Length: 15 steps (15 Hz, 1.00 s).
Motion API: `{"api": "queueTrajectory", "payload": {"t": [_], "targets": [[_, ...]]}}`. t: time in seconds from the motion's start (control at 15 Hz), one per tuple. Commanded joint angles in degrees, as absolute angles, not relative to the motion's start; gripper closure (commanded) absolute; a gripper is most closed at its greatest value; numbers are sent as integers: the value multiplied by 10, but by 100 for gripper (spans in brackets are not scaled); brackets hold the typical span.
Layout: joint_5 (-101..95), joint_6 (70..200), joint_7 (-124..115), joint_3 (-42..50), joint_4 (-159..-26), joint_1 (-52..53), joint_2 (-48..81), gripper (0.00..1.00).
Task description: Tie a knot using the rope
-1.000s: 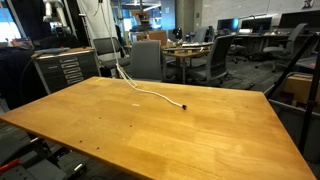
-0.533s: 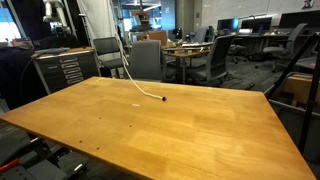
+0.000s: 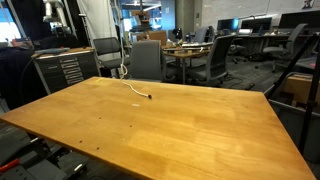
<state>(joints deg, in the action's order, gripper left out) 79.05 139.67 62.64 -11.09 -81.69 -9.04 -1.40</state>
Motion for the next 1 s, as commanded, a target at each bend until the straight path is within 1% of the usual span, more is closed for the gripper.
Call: {"api": "queueTrajectory", "payload": {"t": [0.0,0.07,0.2,0.33,0.53,0.73,0.8,0.93], "targets": [[791,1436,615,-109,-794,-93,-6,92],[776,1435,610,-108,-797,-94,-3,92],[665,1434,576,-112,-820,-94,7,93],[591,1463,577,-117,-837,-86,37,93],[499,1480,580,-113,-895,-79,74,92],[381,1495,550,-96,-929,-68,119,91],[335,1493,529,-86,-938,-65,129,93],[242,1460,481,-62,-950,-61,139,92]]}}
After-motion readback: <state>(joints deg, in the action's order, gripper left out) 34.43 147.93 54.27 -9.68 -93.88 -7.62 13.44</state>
